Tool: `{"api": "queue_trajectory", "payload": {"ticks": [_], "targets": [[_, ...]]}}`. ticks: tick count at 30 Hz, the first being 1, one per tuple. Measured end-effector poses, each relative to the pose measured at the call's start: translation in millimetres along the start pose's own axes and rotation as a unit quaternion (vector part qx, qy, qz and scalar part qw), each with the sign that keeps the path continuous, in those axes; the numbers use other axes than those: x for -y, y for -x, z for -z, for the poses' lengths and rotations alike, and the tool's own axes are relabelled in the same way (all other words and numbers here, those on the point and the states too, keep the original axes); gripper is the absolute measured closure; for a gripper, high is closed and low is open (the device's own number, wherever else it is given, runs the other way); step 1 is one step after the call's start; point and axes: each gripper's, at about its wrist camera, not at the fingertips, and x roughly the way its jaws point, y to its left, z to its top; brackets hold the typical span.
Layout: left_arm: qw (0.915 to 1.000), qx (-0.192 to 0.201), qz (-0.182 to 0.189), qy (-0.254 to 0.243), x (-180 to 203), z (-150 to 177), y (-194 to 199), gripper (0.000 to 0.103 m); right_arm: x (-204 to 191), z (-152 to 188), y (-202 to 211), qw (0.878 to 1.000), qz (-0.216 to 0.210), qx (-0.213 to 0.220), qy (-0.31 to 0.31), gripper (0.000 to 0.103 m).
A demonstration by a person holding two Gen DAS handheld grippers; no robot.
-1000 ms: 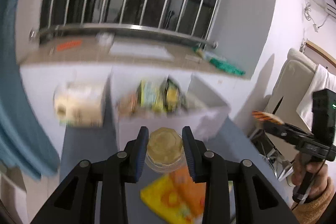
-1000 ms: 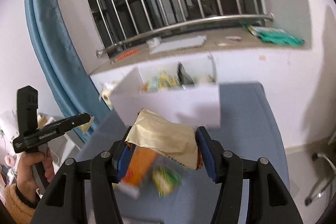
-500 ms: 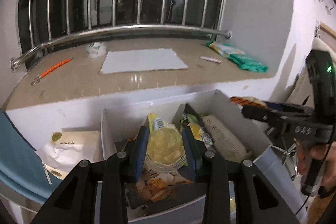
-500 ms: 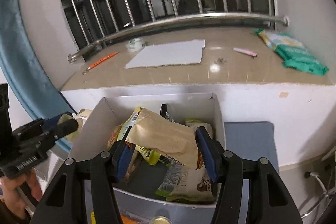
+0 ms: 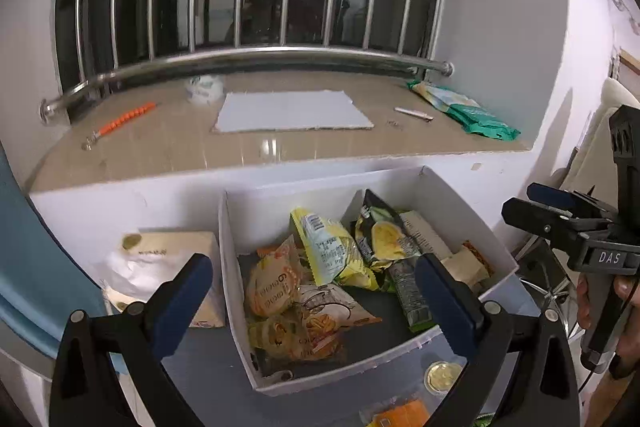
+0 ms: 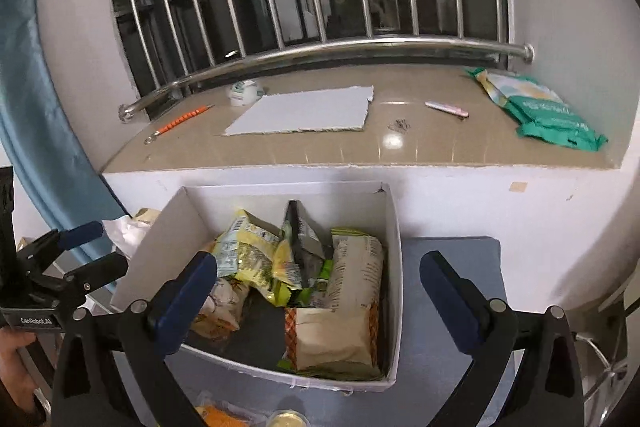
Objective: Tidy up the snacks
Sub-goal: 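Drop tan packet into box with right tool while left tool drops clear jelly cup, then grasp the green pea snack bag with the right tool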
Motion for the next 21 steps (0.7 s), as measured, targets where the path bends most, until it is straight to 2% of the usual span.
{"api": "queue_trajectory", "payload": {"ticks": [5,8,10,14,16,21], "targets": [[0.9992,0.032,-0.002,-0.026,16,10,46,0.0,-12,8,34,0.999,-0.008,0.027,0.017,0.0],[0.9974,0.057,0.005,-0.044,31,36,85,0.0,-21,26,64,0.998,-0.024,0.043,0.032,0.0],[0.9966,0.072,0.012,-0.037,38,59,108,0.0,-25,45,83,0.997,-0.032,0.052,0.04,0.0],[0.9959,0.076,0.047,-0.015,47,114,141,0.0,-26,101,121,0.997,-0.047,0.056,0.038,0.0],[0.9965,0.071,0.044,-0.006,52,143,153,0.0,-25,128,136,0.996,-0.057,0.056,0.035,0.0],[0.9959,0.075,0.05,0.006,59,187,176,0.0,-27,206,157,0.998,-0.027,0.035,0.036,0.0]]}}
